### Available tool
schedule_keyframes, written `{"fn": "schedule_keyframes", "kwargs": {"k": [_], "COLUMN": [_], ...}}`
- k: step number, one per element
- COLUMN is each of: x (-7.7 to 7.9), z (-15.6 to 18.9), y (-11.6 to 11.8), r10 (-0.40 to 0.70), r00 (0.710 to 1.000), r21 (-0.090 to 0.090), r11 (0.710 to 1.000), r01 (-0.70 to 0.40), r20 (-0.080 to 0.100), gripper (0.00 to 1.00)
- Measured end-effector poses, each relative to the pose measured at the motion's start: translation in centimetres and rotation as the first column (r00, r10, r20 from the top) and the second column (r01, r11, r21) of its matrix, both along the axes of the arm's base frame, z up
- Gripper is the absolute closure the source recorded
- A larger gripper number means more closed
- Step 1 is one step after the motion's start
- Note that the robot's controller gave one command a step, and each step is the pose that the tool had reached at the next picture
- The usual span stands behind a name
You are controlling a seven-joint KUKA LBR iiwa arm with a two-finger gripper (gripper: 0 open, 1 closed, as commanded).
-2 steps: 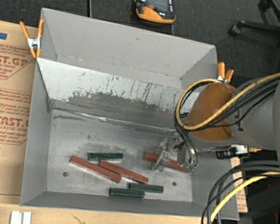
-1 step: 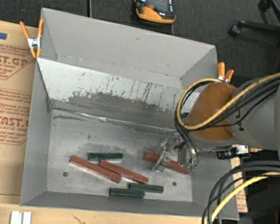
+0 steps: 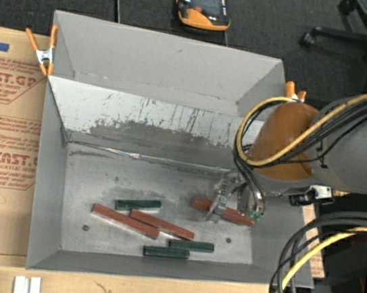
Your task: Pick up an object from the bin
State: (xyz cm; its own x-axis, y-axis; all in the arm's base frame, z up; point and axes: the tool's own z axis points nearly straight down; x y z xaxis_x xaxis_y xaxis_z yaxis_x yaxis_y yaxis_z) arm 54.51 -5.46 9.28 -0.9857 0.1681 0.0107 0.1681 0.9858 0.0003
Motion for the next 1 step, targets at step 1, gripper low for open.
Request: {"fn": "schedule_keyframes", "kwargs": {"k": [1], "x": [0.27], "z": [2.03], "y": [-0.01], "r10": [0.0], "r00": [1.0], "r21": [-0.001], "r11": [1.0], "r01": [0.0], "r20": [0.011], "gripper": [1.0]}}
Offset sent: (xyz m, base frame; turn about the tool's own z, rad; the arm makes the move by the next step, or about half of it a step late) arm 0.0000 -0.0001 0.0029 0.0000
